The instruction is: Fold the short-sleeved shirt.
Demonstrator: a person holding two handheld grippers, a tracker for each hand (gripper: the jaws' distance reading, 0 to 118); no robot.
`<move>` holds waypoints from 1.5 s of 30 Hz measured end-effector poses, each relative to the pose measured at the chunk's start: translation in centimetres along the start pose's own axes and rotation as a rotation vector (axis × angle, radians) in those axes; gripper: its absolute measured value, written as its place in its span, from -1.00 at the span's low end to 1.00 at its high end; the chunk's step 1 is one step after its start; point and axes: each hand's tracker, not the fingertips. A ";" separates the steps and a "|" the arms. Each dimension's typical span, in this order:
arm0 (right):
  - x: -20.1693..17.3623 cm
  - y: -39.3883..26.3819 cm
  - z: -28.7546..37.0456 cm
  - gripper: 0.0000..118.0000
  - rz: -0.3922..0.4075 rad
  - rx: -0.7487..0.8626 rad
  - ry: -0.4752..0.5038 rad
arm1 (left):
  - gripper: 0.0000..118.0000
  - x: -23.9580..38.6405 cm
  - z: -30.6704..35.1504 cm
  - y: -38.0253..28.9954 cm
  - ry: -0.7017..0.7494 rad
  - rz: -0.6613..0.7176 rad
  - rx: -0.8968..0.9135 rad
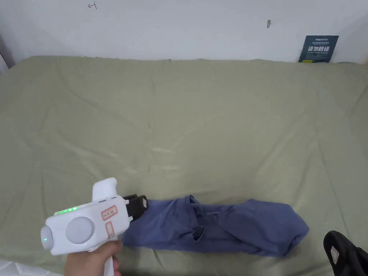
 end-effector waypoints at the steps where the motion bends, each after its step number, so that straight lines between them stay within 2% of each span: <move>1: -0.1 0.0 0.1 -0.99 -0.003 0.001 0.000 | -0.86 0.5 -0.9 -0.7 -0.037 -0.015 -0.051; 7: 0.1 0.1 0.5 -0.99 -0.007 0.010 -0.007 | -0.86 3.3 -7.9 -5.8 -0.097 -0.079 -0.237; 11: 0.8 0.3 0.8 -0.99 -0.017 0.010 -0.020 | -0.86 5.3 -9.5 -7.4 -0.103 -0.101 -0.214; 14: 1.0 0.3 0.8 -0.99 -0.028 0.012 -0.021 | -0.86 4.9 -9.1 -6.4 -0.167 -0.053 -0.183; 17: 1.0 0.2 0.5 -0.99 -0.031 0.005 -0.020 | -0.86 5.4 -8.3 -6.1 -0.107 -0.139 -0.194; 20: 0.7 0.4 0.5 -0.99 -0.034 0.004 -0.015 | -0.86 5.4 -4.9 -5.8 -0.123 -0.122 -0.157; 22: 0.5 0.5 0.6 -0.99 -0.021 0.011 -0.012 | -0.86 5.1 -1.7 -5.6 -0.169 -0.152 -0.089; 23: 0.4 0.6 0.6 -0.99 -0.011 0.011 -0.008 | -0.86 4.8 -0.2 -5.6 -0.140 -0.173 -0.056; 29: -0.5 0.7 -0.6 -0.99 0.006 -0.012 0.017 | -0.86 2.2 1.3 -4.4 -0.106 -0.186 -0.029; 30: -0.8 0.8 -0.7 -0.99 0.012 -0.011 0.018 | -0.76 1.8 1.8 -4.0 -0.094 -0.189 0.005; 31: -1.2 0.8 -0.7 -0.99 0.019 -0.009 0.016 | -0.43 0.8 2.1 -3.6 -0.094 -0.180 0.053; 33: -1.6 0.9 -0.6 -0.99 0.021 -0.009 0.032 | 0.62 -1.9 2.4 -2.4 -0.149 -0.114 0.082; 34: -1.8 0.8 -0.5 -0.99 0.021 -0.010 0.039 | 0.71 -3.1 2.5 -1.8 -0.163 -0.077 0.076; 37: -2.4 0.4 -0.7 -0.99 0.042 -0.032 0.052 | 0.75 -7.4 2.9 0.2 -0.267 0.075 0.071; 41: -2.9 0.0 -1.5 -0.99 0.042 -0.064 0.059 | 0.76 -12.9 0.7 1.4 -0.244 0.172 -0.060; 45: -3.8 0.4 -2.2 -0.99 0.038 -0.070 0.065 | 0.75 -16.6 -4.2 -0.1 -0.452 0.408 -0.308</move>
